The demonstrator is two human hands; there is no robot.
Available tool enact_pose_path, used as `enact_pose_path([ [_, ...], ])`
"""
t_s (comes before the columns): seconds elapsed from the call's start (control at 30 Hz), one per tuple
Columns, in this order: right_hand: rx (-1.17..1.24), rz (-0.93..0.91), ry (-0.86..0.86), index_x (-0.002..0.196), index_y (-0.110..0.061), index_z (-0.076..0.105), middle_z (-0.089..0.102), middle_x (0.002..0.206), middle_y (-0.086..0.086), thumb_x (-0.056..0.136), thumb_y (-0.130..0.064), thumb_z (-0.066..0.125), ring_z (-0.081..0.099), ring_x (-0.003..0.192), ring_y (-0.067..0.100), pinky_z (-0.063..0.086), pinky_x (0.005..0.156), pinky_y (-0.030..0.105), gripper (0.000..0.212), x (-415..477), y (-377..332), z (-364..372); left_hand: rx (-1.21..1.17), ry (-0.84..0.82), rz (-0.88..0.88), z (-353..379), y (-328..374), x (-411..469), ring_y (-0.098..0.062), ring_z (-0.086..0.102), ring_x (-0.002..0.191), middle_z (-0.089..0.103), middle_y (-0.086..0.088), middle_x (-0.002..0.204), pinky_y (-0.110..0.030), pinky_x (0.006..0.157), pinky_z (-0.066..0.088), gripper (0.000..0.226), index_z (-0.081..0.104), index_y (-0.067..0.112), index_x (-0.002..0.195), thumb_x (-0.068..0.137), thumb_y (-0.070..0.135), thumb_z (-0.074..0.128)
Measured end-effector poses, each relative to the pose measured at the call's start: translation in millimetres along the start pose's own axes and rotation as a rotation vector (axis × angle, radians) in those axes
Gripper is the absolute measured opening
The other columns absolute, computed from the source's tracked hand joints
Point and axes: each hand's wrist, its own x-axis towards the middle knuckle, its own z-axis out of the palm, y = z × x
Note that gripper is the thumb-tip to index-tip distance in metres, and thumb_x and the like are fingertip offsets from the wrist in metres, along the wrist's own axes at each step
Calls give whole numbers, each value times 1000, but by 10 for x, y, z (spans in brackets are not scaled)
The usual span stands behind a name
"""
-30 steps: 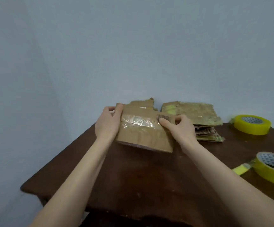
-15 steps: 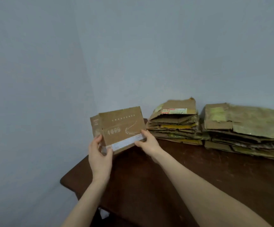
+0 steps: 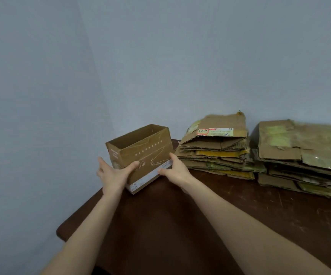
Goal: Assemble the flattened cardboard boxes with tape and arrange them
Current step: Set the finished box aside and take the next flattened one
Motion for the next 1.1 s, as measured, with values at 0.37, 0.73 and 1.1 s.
enact_pose_path([
  [0.37,-54,-59,-121,153,-20,19,34,152,4,92,-30,63,37,137,24,37,110,40,76,44,-126,534,61,-1,162,-195,-171,164,-24,39,130,30,-9,143,-40,108,35,116,17,26,149,58,38,89],
  [0.73,-181,-117,409,126,-25,52,52,124,-3,93,-21,59,55,104,11,48,89,29,34,-8,127,-344,132,-178,69,813,85,405,-33,44,129,40,-10,146,-52,103,41,105,16,24,148,66,68,66],
  [1.1,-83,206,818,142,-9,34,39,140,13,90,-40,61,46,121,30,43,94,41,66,180,84,-1869,142,-140,502,1606,550,-359,-15,50,112,48,2,122,-26,85,39,28,52,21,119,91,18,53],
])
